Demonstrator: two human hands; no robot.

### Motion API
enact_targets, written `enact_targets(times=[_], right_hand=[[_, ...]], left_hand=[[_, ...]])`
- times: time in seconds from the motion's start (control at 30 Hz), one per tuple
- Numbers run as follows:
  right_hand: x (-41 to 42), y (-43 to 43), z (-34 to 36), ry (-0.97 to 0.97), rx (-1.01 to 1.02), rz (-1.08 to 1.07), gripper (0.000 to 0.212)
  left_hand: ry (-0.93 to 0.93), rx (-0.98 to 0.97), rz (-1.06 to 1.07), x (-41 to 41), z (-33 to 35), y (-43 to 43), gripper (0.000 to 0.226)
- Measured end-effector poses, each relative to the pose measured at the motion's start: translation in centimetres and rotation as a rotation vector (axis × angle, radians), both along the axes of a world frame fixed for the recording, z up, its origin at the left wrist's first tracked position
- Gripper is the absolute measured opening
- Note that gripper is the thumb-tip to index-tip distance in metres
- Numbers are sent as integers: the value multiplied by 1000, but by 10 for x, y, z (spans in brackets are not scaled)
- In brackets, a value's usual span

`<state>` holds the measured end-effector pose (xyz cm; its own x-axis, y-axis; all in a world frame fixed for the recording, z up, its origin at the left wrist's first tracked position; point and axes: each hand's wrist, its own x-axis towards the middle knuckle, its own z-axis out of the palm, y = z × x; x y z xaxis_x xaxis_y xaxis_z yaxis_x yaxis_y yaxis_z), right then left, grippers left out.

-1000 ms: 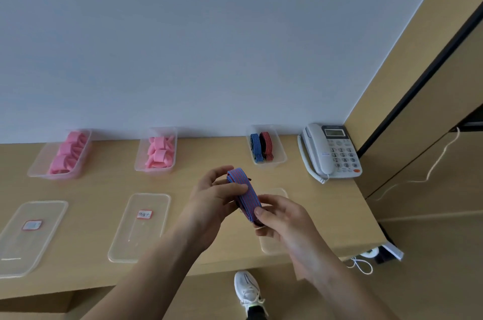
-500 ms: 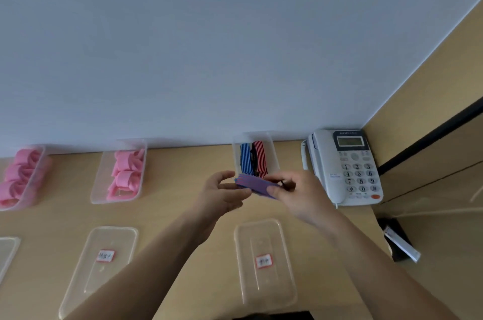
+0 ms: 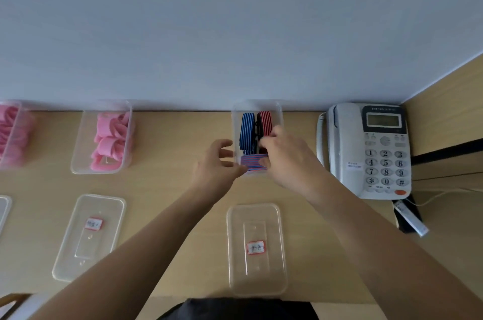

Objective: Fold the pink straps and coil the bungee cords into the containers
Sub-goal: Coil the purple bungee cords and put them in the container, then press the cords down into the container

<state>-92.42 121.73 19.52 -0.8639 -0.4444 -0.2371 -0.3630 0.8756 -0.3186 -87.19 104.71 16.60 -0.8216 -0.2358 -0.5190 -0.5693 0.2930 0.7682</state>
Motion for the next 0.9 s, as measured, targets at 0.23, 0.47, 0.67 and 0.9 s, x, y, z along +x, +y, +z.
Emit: enact_targets(times=[0.23, 0.47, 0.67, 0.9], right_hand=[[22, 19, -14, 165, -187, -45, 17], [31, 18, -33, 328, -212, -167, 12], [35, 9, -44, 411, -334, -309, 11], [58, 8, -39, 462, -346, -379, 27]], left_hand=[[18, -76, 3, 6, 1, 3, 60], [0, -50, 48, 7, 0, 2, 58], [15, -53, 45, 7, -4, 1, 57], [37, -27, 12, 9, -6, -1, 56]])
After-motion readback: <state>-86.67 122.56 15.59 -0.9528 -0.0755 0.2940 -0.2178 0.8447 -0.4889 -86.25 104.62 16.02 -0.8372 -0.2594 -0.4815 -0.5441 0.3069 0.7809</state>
